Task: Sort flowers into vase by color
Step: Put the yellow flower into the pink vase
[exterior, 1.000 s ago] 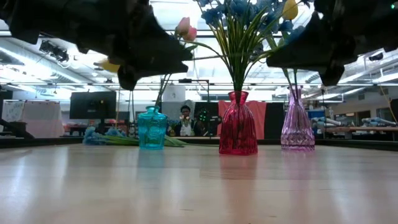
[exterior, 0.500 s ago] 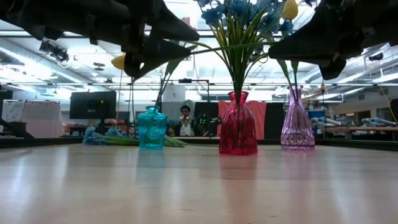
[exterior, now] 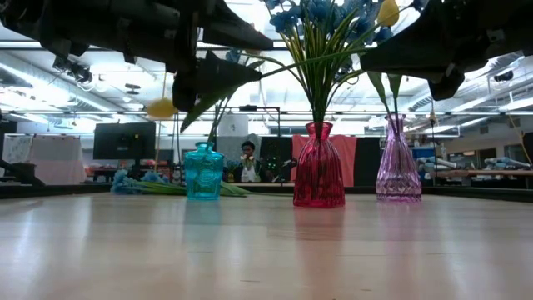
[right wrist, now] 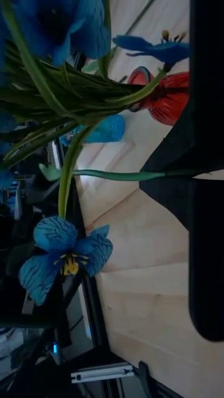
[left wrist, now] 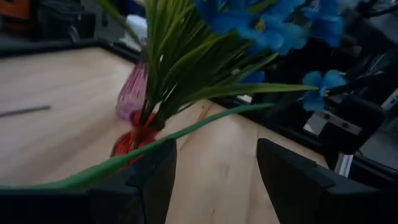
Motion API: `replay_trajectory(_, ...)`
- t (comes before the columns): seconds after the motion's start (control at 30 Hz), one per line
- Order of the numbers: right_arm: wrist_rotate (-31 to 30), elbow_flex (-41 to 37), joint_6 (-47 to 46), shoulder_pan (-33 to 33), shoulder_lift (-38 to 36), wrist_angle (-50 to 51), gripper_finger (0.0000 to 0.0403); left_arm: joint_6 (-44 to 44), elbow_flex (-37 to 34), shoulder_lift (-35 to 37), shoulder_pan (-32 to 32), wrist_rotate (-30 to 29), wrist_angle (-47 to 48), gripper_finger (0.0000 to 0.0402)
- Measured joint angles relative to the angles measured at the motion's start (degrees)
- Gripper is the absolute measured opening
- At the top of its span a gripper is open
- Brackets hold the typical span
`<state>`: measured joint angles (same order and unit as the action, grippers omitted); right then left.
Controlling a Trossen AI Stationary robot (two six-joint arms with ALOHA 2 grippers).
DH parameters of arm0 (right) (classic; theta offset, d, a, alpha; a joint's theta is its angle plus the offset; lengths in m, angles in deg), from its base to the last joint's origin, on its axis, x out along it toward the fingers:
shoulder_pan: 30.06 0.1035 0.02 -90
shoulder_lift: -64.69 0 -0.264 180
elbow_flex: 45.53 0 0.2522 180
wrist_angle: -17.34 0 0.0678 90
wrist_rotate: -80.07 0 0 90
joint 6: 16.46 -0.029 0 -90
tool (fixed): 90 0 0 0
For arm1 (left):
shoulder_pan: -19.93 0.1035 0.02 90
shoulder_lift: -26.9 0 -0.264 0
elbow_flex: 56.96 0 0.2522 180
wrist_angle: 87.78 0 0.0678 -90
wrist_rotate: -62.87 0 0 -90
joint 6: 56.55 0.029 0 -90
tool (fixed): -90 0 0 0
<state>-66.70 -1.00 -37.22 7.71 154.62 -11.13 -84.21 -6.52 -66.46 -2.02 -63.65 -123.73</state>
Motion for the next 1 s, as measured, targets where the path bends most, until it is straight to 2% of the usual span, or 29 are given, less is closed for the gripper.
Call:
replay_trajectory(0.2, -0.62, 0.00, 0.39, 0.00, 0.00, -0.35, 0.0012, -8.69, 0.00, -1.00, 0.65, 1.13, 3.67, 0.0229)
replay_trajectory(0.33, -0.54, 0.00, 0.76, 0.00, 0.00, -0.84, 0.0012, -10.13, 0.00, -1.58, 0.59, 1.99, 3.18, 0.0229)
replay_trajectory(0.5, -1.26, 0.00, 1.38, 0.28, 0.00, -1.72, 0.0012, -10.17, 0.00, -1.58, 0.66, -0.03, 2.56, 0.0229)
replay_trajectory(0.7, -5.10, 0.00, 0.30, 0.23, 0.00, -1.30, 0.0012, -13.34, 0.00, -1.58, -0.47, 7.62, 2.99, 0.0229)
replay_trajectory(0.8, -5.13, 0.00, -0.10, -0.18, 0.00, -0.71, 0.0012, -13.24, 0.00, -1.56, -2.32, 8.24, 2.90, 0.0225)
replay_trajectory(0.9, -5.14, 0.00, -0.51, -0.35, 0.00, -0.49, 0.0012, -12.46, 0.00, -1.45, -4.66, 5.63, 3.21, 0.0215)
replay_trajectory(1.0, -4.82, 0.00, -0.49, -0.35, 0.00, -0.52, 0.0012, -10.43, 0.00, -1.42, -7.57, -1.06, 3.10, 0.0205)
